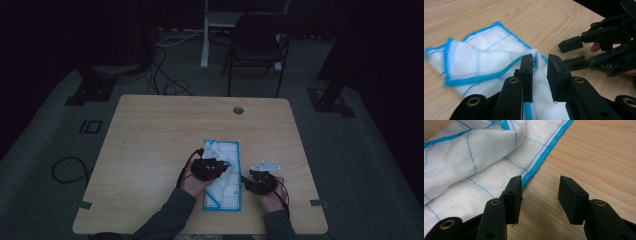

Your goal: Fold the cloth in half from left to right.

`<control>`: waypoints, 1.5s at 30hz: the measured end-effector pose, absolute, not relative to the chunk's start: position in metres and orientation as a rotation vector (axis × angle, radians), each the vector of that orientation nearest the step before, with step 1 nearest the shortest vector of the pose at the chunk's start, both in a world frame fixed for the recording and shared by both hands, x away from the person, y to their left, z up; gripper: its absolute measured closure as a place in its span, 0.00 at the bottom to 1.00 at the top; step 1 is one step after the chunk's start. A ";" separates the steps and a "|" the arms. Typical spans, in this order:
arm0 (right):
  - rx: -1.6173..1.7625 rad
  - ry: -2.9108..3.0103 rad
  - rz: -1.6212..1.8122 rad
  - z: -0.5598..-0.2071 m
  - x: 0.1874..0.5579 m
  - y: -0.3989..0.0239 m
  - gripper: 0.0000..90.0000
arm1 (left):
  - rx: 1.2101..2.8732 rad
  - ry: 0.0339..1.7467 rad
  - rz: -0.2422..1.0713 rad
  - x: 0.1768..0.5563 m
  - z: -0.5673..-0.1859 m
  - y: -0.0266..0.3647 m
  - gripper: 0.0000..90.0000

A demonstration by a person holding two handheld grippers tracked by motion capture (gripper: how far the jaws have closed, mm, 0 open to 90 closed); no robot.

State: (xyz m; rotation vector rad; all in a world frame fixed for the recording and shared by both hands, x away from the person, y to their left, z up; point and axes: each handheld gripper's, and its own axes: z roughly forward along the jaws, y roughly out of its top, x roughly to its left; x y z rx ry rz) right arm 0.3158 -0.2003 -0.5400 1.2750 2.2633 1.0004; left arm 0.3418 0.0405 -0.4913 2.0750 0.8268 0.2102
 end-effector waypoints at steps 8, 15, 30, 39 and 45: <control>1.270 2.268 0.992 -0.541 0.316 -0.199 0.60 | 2.088 0.896 0.217 0.333 -0.509 0.065 0.94; 1.269 2.267 0.992 -0.541 0.316 -0.199 0.60 | 2.122 0.933 0.199 0.336 -0.526 0.063 0.97; 1.271 2.260 0.995 -0.540 0.316 -0.201 0.60 | 2.182 0.769 0.116 0.312 -0.528 0.033 0.95; 1.280 2.248 0.999 -0.539 0.316 -0.202 0.60 | 2.216 0.653 0.063 0.295 -0.533 0.010 0.93; 1.276 2.236 1.007 -0.537 0.317 -0.202 0.60 | 2.230 0.644 0.062 0.290 -0.537 0.008 0.93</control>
